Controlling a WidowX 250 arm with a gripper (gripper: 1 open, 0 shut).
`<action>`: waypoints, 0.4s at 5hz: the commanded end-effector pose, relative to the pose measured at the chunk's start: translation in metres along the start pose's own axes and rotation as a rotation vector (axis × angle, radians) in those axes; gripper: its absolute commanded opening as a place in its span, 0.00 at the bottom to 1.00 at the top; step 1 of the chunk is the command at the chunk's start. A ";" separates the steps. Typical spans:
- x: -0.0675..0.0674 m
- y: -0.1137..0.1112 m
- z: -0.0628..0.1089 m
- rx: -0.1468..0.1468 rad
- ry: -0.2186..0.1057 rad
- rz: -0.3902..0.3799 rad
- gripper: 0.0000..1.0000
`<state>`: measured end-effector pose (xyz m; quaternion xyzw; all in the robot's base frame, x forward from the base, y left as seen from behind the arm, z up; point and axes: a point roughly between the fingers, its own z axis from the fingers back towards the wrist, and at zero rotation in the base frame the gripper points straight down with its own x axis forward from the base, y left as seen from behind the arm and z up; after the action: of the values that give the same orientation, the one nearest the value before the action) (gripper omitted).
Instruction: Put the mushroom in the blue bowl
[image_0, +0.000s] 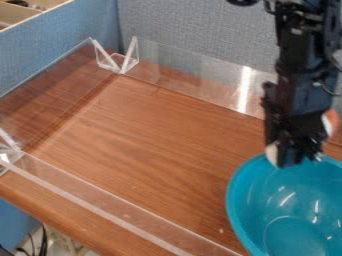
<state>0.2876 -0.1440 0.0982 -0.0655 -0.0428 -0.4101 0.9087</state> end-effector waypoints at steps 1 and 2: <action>0.005 -0.019 0.010 0.010 -0.058 -0.061 0.00; 0.003 -0.029 0.003 0.001 -0.048 -0.087 0.00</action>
<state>0.2661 -0.1612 0.0818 -0.0717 -0.0306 -0.4376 0.8958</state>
